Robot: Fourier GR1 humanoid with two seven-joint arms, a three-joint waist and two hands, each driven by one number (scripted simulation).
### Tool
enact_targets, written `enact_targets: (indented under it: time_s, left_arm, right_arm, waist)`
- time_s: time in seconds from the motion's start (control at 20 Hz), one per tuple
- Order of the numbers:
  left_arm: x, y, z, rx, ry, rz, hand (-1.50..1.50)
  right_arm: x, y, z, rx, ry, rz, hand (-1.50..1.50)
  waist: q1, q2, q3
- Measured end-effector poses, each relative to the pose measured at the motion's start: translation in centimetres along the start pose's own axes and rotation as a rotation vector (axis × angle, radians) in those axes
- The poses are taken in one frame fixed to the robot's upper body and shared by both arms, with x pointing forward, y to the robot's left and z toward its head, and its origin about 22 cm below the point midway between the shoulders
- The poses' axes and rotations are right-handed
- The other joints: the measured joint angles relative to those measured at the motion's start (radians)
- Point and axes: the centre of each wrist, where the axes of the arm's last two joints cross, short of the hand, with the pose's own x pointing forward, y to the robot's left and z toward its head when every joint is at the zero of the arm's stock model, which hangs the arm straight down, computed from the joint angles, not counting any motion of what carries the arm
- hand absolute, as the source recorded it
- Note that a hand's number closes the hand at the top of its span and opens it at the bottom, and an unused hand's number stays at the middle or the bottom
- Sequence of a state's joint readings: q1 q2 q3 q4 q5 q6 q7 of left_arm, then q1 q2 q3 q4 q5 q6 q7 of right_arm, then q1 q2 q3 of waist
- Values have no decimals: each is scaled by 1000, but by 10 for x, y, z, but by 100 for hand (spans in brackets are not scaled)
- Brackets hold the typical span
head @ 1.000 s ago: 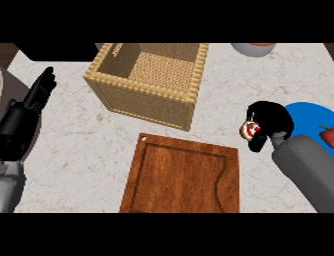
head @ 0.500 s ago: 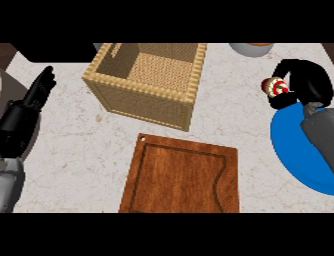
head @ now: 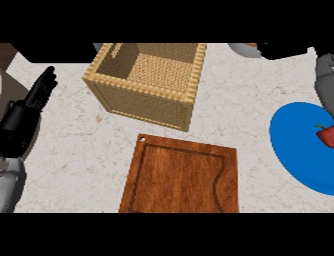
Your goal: Pick the cupcake from the cutting board and place it in the basket
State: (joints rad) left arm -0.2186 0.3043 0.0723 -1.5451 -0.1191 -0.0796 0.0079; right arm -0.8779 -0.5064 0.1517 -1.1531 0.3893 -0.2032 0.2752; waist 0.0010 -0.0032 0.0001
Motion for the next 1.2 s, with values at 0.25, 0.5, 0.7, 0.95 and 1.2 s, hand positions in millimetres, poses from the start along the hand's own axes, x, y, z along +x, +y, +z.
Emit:
enact_targets:
  time_s: [0.25,0.5,0.7,0.95,1.2]
  left_arm:
    - [4,-2,-4,-3,-1,5,0]
    - [-2,-8,-5,-8,-6,7,0]
    - [-3,-9,-5,-12,-13,3,0]
    - [4,-12,-11,-25,-23,1,0]
    - [3,-8,-8,-21,-26,5,0]
  right_arm:
    - [62,-15,-17,54,-70,-89,150]
    - [121,-19,-30,135,-83,-113,150]
    - [163,-3,-37,179,-68,-118,150]
    - [191,15,-52,241,-23,-116,150]
    - [205,43,-54,339,27,-66,150]
  waist:
    - [6,1,-1]
    - [11,3,-1]
    - [19,5,-2]
    - [27,9,-2]
    - [29,9,-2]
